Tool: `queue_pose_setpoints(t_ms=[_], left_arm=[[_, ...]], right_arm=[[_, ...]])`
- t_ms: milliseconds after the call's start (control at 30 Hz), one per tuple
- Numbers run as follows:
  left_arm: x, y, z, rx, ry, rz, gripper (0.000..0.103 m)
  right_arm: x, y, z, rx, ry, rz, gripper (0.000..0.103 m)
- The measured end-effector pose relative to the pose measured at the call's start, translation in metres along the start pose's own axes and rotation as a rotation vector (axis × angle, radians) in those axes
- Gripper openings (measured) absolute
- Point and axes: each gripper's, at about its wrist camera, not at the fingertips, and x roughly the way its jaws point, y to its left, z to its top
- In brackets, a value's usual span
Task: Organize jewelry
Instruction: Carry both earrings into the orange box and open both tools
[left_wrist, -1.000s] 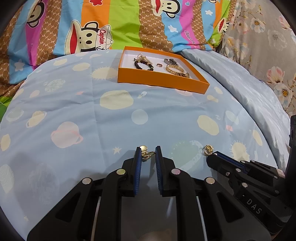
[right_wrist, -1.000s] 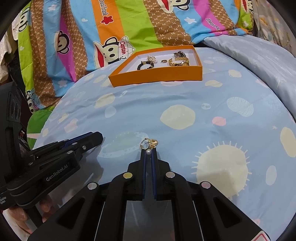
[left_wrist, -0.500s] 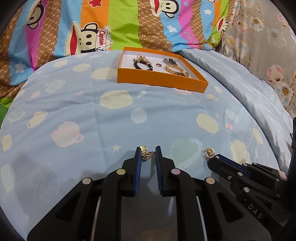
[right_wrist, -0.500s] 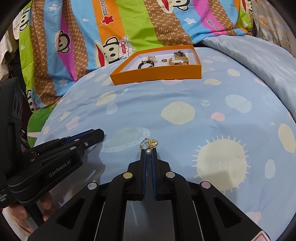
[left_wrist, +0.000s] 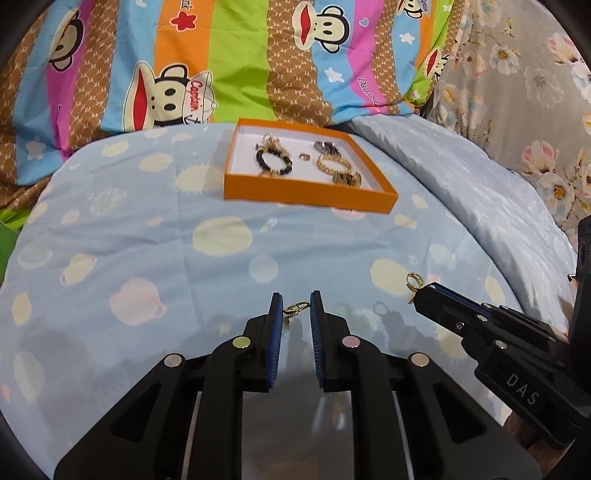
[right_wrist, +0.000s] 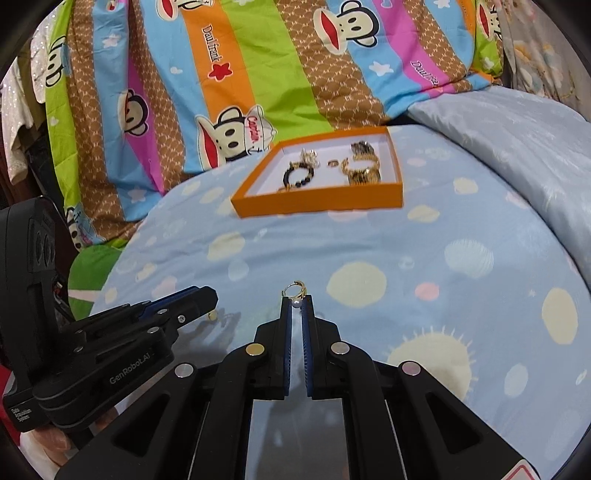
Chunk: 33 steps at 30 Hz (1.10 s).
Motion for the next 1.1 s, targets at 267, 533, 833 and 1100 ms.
queue_pose_setpoints(t_ms=[267,533,833,1100], left_arm=[[0.001,-0.002,0.054,0.034,-0.093,0.019,0.014],[0.037,-0.005,0.115,0.065,-0.153,0.052,0.014],[0.104,-0.004,0.133,0.070,-0.086,0.089,0.014],[0.134,0.005,0.129,0.056,-0.041,0.101,0.014]], right_arm=[[0.009,0.000,0.054,-0.041,-0.082,-0.001,0.005],[0.043,-0.003,0.111,-0.076,-0.128,-0.017,0.005],[0.106,-0.022,0.135,-0.048,-0.063,-0.032,0.005],[0.140,-0.032,0.132,-0.020,-0.004,-0.031,0.006]])
